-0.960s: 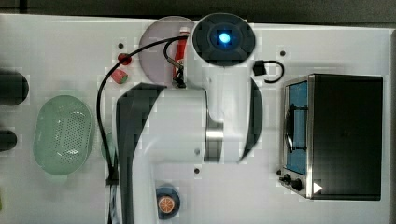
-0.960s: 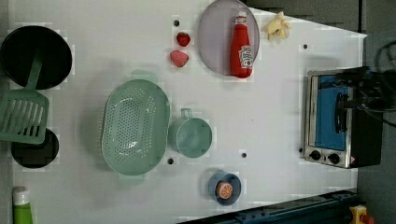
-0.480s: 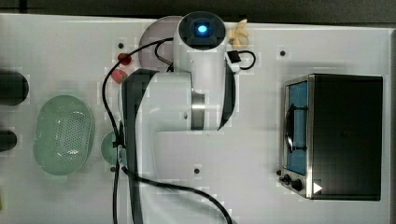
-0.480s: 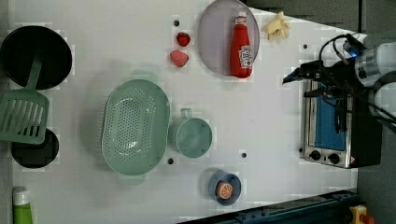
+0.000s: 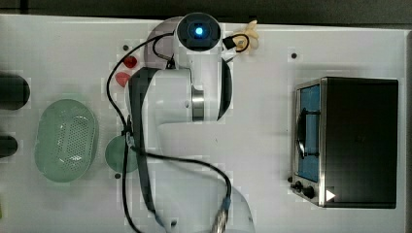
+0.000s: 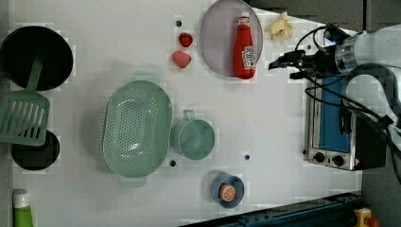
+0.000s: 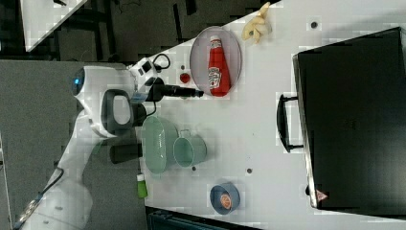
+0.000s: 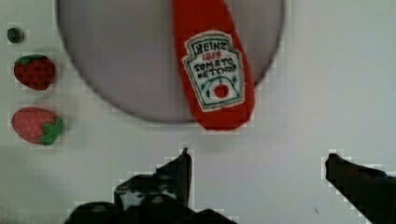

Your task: Pick ketchup from plate and place it on table.

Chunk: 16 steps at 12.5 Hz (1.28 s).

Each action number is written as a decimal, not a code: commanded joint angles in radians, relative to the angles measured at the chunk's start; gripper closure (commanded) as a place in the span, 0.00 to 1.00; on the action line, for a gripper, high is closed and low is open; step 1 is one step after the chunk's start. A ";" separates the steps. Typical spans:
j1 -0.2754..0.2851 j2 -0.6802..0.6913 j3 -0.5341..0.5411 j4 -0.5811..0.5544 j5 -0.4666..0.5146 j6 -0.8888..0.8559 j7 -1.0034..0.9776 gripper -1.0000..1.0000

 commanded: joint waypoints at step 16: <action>0.015 0.335 -0.003 0.011 -0.101 0.500 -0.135 0.00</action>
